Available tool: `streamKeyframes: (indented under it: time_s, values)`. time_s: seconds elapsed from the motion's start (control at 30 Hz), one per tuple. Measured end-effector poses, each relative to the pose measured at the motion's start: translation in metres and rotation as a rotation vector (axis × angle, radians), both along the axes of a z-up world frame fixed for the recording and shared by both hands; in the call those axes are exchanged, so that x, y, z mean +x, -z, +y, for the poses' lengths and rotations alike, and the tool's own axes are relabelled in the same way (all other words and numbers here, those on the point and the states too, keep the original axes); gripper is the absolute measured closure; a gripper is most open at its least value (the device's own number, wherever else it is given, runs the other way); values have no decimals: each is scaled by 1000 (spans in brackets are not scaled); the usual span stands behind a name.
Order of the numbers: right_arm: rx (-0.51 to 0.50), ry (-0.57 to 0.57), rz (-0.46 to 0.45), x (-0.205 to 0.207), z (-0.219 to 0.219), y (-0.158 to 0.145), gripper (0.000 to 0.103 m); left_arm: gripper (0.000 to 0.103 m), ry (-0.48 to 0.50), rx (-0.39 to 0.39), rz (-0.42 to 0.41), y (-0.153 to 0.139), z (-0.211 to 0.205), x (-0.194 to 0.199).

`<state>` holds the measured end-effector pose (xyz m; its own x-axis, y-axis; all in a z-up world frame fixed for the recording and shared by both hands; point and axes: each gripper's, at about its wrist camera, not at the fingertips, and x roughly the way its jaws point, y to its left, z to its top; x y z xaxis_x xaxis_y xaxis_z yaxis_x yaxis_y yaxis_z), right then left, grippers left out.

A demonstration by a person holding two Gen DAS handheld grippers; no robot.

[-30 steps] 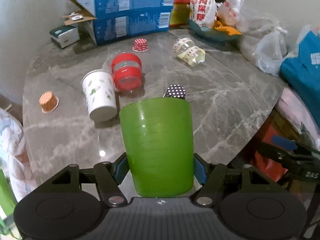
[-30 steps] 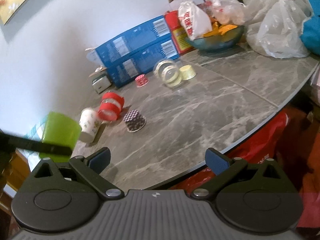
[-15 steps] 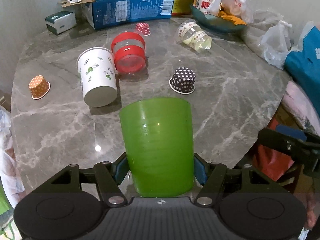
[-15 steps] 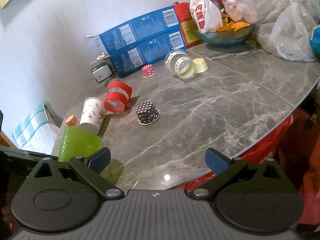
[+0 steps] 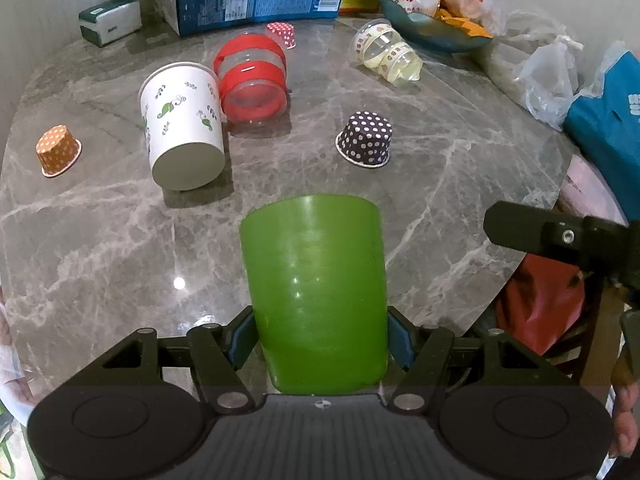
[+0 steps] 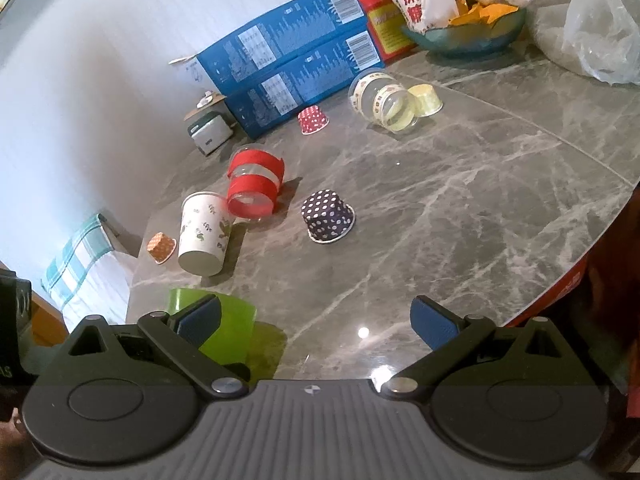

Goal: Flip cup upright
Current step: 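Lift the green cup off the table with the left tool, then close the right tool on the green cup while the left tool holds it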

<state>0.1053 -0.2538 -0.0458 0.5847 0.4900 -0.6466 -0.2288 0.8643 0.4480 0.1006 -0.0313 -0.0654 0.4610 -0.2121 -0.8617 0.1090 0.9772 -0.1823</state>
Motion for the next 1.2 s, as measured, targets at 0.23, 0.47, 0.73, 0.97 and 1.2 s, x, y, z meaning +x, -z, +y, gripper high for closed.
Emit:
streamKeyframes:
  time_s: [0.23,0.47,0.73,0.97,1.2]
  values:
    - [8,-32,49,7,12,3,1,23,7,-16,6,1,1,0]
    - [83,-70,134,16,31,5,1,14,5,-58,-1,2,7,-3]
    - [21,-284,207,38,89,2,1,13,-10,-84,-3,5,20,-8]
    - [-85,-379,242,51,119,10,6,13,-15,-110,-3,7,27,-10]
    - [-142,-379,252,56,128,15,20,13,-32,-145,-10,9,38,-16]
